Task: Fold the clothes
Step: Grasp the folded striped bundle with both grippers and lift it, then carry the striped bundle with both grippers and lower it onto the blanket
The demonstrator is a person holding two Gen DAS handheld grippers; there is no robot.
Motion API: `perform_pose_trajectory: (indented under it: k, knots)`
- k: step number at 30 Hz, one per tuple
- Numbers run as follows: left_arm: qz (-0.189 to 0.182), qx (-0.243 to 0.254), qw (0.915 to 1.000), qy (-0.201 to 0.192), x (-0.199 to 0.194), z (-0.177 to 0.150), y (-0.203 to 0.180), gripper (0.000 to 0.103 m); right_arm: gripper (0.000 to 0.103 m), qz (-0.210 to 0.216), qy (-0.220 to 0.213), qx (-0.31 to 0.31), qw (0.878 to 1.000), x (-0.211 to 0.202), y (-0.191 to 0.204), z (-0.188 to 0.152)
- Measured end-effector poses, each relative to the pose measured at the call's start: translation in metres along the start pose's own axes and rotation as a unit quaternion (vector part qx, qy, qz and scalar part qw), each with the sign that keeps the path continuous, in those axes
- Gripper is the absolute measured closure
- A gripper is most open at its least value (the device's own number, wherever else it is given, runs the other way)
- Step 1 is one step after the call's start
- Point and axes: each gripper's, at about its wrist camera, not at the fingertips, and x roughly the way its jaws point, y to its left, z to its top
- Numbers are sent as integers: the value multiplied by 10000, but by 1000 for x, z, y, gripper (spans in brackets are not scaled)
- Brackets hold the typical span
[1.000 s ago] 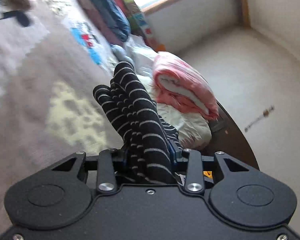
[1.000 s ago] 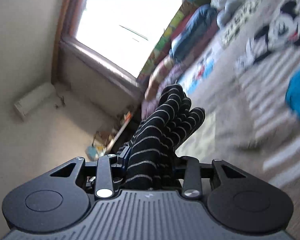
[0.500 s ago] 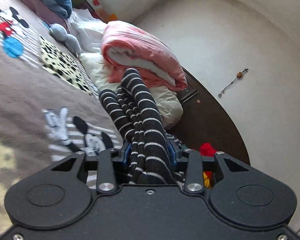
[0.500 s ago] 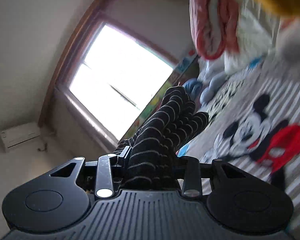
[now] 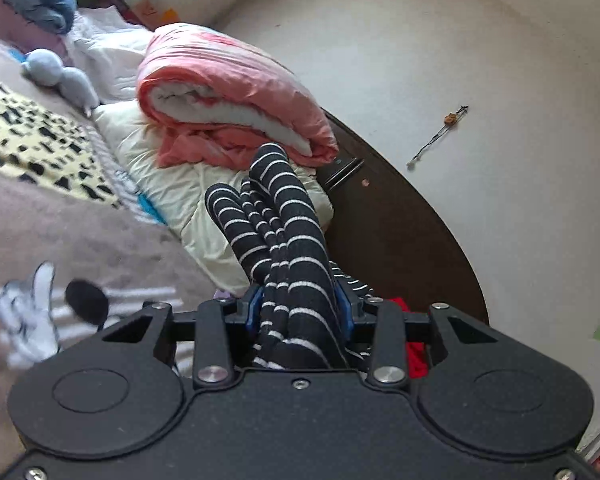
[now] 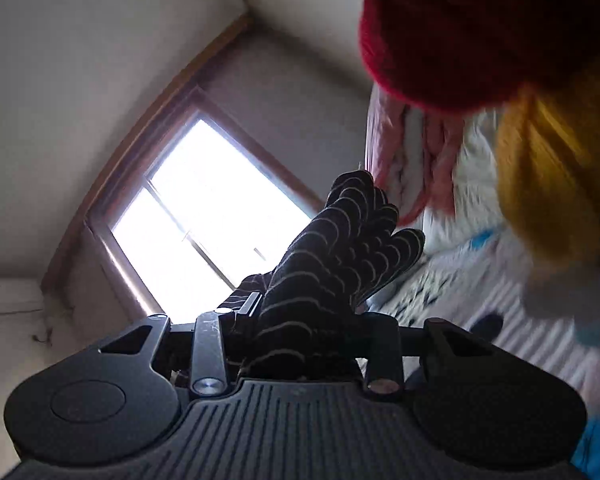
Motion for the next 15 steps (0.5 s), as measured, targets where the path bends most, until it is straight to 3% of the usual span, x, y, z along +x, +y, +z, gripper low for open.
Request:
perform_pose_trajectory:
  k: [6,9,10,11,12,13,15]
  knots:
    - [-206,-183,9996,-75,32,4,49,69,65,-374,-197,-634,9971,33,-12,3]
    - [-126,-382,9991,-113,46,0,76,69,65,-590,-134,-858,9945,49,-23,1]
    - [107,-426,9990,-50,52,-3,86,66,63,-707,-78,-917,9932,55,-27,-1]
    - [665,-389,9969,128,61,-8,95,58,55,-997,39,-1057,9894,63,-30,-4]
    - [1326,-354,9899,347,69,-14,104,55,49,-1311,174,-1214,9838,71,-33,-7]
    - [1735,-386,9828,501,72,-20,112,56,38,-1655,356,-1433,9751,78,-35,-12]
    - [1927,-484,9791,443,62,-30,119,56,37,-2036,617,-1871,9590,86,-34,-21]
